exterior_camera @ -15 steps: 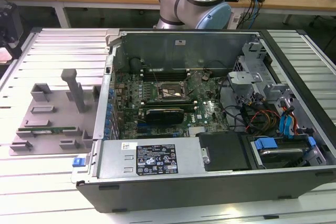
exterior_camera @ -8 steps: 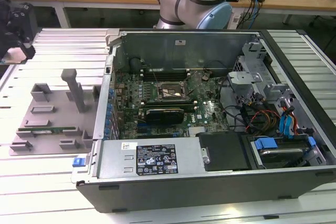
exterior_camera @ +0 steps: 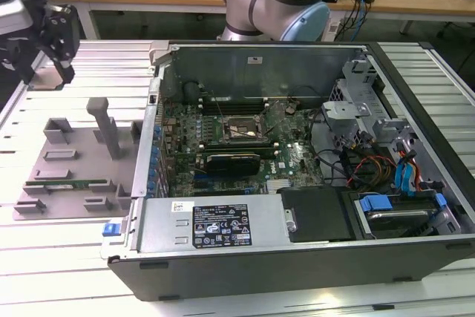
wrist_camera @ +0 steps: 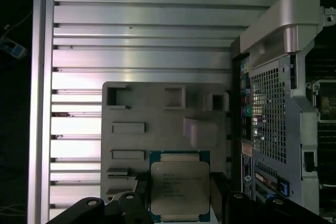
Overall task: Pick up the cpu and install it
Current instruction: 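Pick up the cpu and move it towards the insertion slot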
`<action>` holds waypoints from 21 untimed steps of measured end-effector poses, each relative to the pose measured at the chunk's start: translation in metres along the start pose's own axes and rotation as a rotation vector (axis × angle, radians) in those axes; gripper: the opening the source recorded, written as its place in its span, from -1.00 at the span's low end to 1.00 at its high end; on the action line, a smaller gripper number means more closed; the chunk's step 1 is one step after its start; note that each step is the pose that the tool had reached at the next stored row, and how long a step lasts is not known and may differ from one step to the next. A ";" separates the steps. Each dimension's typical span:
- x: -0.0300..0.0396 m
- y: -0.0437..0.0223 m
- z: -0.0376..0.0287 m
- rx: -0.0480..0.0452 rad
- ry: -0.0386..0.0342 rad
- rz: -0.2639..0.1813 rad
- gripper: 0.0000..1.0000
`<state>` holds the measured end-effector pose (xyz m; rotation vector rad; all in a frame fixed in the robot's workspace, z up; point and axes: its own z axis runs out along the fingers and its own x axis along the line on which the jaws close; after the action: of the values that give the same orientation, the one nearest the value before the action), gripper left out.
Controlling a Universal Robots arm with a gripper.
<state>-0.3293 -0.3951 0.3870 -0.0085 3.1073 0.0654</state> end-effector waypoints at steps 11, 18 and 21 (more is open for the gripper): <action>-0.0624 -0.0003 0.0021 0.0000 0.0000 0.000 0.09; -0.0998 -0.0006 0.0034 -0.0001 -0.0001 0.000 0.09; -0.1069 -0.0006 0.0036 -0.0001 -0.0001 0.000 0.09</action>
<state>-0.2223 -0.3951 0.3870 -0.0083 3.1072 0.0655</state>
